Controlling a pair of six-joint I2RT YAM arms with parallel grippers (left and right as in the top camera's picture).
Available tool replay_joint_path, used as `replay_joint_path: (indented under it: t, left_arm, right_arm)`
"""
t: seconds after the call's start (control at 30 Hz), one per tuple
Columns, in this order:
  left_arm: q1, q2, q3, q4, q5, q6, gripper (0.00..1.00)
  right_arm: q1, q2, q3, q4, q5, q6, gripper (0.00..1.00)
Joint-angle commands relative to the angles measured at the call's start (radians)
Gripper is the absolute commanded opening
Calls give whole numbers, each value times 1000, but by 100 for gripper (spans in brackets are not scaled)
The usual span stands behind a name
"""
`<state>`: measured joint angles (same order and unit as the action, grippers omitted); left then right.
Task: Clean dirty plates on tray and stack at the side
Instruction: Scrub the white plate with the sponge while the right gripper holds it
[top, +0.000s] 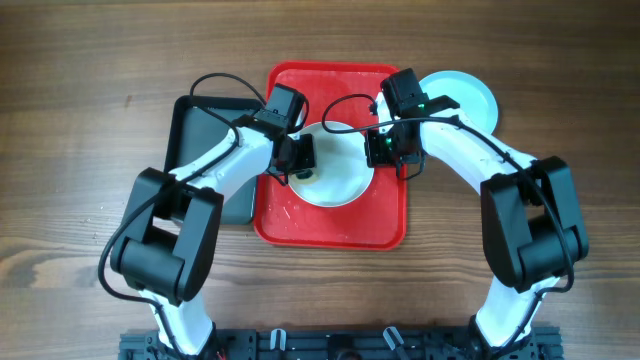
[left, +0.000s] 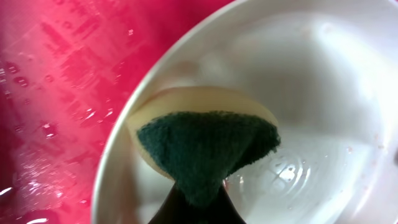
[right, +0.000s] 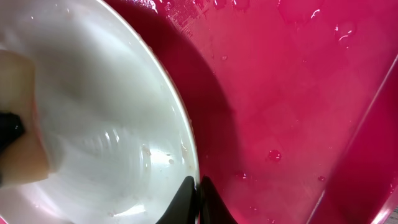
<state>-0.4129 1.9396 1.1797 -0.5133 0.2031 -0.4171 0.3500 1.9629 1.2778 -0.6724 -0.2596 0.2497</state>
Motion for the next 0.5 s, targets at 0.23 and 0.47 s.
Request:
replay_joint_path:
  t: [0.23,0.47]
  left_arm:
    - [-102,103,-37,28,74,-67,4]
    - [-109,100,-34,58,183,-61,4]
  right_arm:
    - [12,-23,-8,5,-51,13,4]
    - [12,-23,-8,5,-51,12,4]
